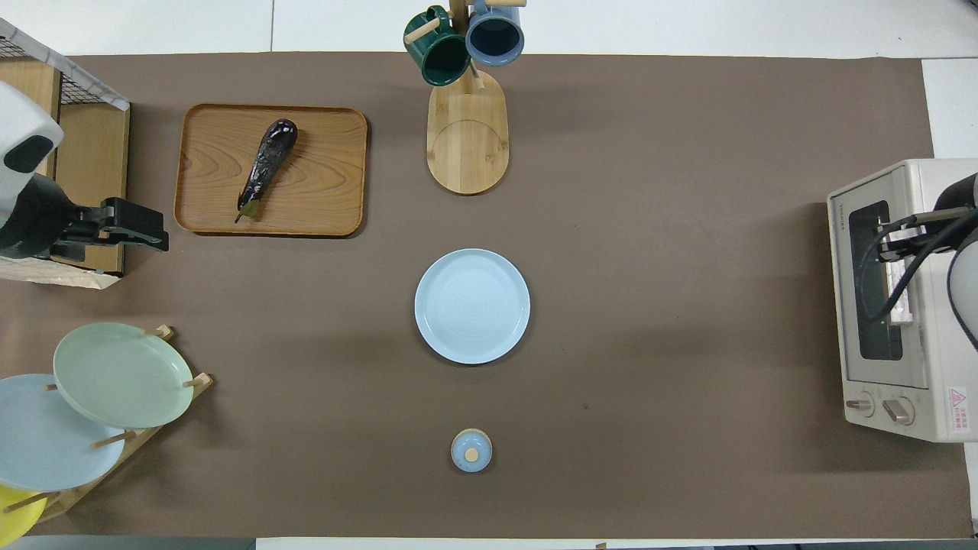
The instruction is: Put eggplant into oven
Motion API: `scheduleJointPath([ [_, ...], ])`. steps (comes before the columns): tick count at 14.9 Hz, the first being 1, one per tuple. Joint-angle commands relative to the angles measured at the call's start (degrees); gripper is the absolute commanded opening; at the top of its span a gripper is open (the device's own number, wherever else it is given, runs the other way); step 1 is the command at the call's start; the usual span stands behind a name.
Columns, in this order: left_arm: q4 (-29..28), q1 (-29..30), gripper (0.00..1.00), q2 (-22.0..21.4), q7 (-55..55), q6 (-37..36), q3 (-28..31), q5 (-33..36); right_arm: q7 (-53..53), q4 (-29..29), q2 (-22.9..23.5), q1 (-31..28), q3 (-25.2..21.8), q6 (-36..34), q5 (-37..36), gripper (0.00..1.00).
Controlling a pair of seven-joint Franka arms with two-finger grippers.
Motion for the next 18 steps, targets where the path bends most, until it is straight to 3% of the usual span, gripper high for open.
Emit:
scheduleJointPath([
  [1,-0.2,0.6,1.00,-0.2,0.1,3.1,-0.6,0.8,1.7,-7.1,-3.1,-1.7,0.1,6.2,-4.6,0.00],
  [7,0.5,0.5,1.00,3.6,5.3,6.2,-0.8,0.7,2.1,-13.0,-1.9,-4.1,0.2,12.6,-8.1,0.00],
  [9,1.1,0.7,1.00,7.9,8.2,7.9,-0.8,0.9,3.4,-13.7,-1.7,-4.1,0.2,13.4,-8.1,0.00],
  [12,6.4,0.7,1.00,16.4,11.4,9.9,-0.7,1.1,3.9,-16.5,-1.7,-4.2,0.2,16.1,-8.1,0.00],
  [18,6.9,0.2,1.00,27.1,19.4,22.1,-0.7,1.2,6.6,-19.2,0.4,-2.6,0.5,21.5,-6.5,0.00],
])
